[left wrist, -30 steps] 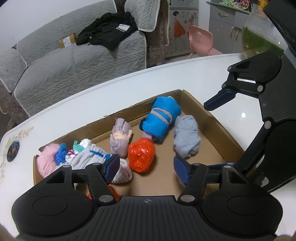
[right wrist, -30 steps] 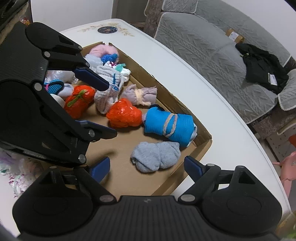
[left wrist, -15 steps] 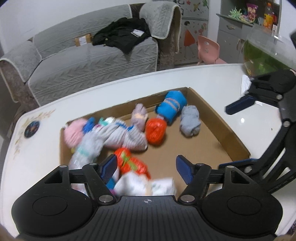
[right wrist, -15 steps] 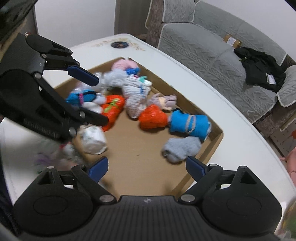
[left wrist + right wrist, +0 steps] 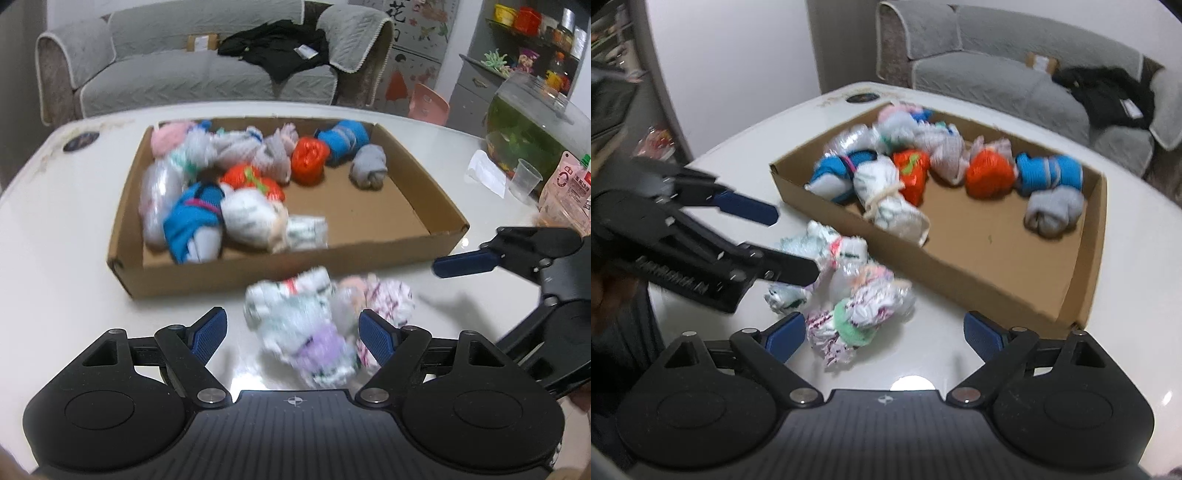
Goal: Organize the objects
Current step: 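Move both grippers back to the pile beside the tray, then grasp the white-lilac wrapped bundle with the left gripper while the right grasps the green-tied bundle, then carry both bundles into the tray and open both grippers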
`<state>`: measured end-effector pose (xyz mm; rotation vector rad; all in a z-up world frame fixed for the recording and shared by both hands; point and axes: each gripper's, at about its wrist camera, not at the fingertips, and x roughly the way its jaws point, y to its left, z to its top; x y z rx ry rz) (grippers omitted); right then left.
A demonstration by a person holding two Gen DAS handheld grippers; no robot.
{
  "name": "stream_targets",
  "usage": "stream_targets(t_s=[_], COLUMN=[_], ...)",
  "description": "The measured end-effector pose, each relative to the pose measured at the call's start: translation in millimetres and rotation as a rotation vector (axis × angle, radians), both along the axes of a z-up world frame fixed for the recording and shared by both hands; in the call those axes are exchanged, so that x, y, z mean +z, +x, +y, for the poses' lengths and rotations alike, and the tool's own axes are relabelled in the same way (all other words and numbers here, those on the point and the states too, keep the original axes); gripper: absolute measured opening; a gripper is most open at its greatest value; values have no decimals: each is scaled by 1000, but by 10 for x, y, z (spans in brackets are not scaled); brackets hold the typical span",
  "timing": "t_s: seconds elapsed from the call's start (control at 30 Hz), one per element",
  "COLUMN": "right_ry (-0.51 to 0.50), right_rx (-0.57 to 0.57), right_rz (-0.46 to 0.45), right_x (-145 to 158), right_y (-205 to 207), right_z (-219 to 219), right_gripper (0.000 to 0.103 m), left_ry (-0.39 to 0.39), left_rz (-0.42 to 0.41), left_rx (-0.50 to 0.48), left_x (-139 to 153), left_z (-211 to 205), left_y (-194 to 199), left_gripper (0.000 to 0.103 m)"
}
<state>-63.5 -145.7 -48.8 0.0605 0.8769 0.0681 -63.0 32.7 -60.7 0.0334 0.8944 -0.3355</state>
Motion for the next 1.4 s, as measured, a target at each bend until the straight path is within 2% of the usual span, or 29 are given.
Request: stream_targets(t_s=[0.13, 0.2, 0.27, 0.3, 0.37, 0.43, 0.57, 0.77, 0.9, 1.17, 1.4], right_ry=[-6, 6, 25, 33, 56, 69, 92, 108, 70, -53, -155], right_rx=[-11, -8, 7, 22, 43, 53, 63, 65, 47, 0, 1], right_rz=[2, 6, 7, 9, 1, -13, -28, -51, -47, -111, -159], right_x=[-99, -145, -185, -207, -235, -240, -199, -77, 17, 487, 831], right_y=[95, 133, 144, 140, 88, 54, -37, -193, -313, -446, -188], right_z=[64, 83, 115, 137, 163, 168, 132, 58, -51, -398, -673], right_gripper=[81, 67, 56, 47, 37, 36, 35, 35, 35, 35, 35], left_ry=[-21, -24, -43, -45, -62, -72, -70, -66, -57, 5, 34], left_rz=[10, 24, 44, 52, 62, 62, 57, 52, 55, -35, -135], left_rx=[33, 55, 49, 44, 30, 20, 4, -11, -10, -35, -105], left_x=[-103, -158, -213, -238, -269, -259, -227, -132, -33, 465, 992], left_z=[-22, -7, 24, 30, 57, 83, 97, 170, 297, 406, 70], left_y=[39, 89, 97, 95, 80, 49, 6, -145, -210, -118, 289], left_gripper=[83, 82, 76, 73, 60, 54, 51, 50, 50, 50, 50])
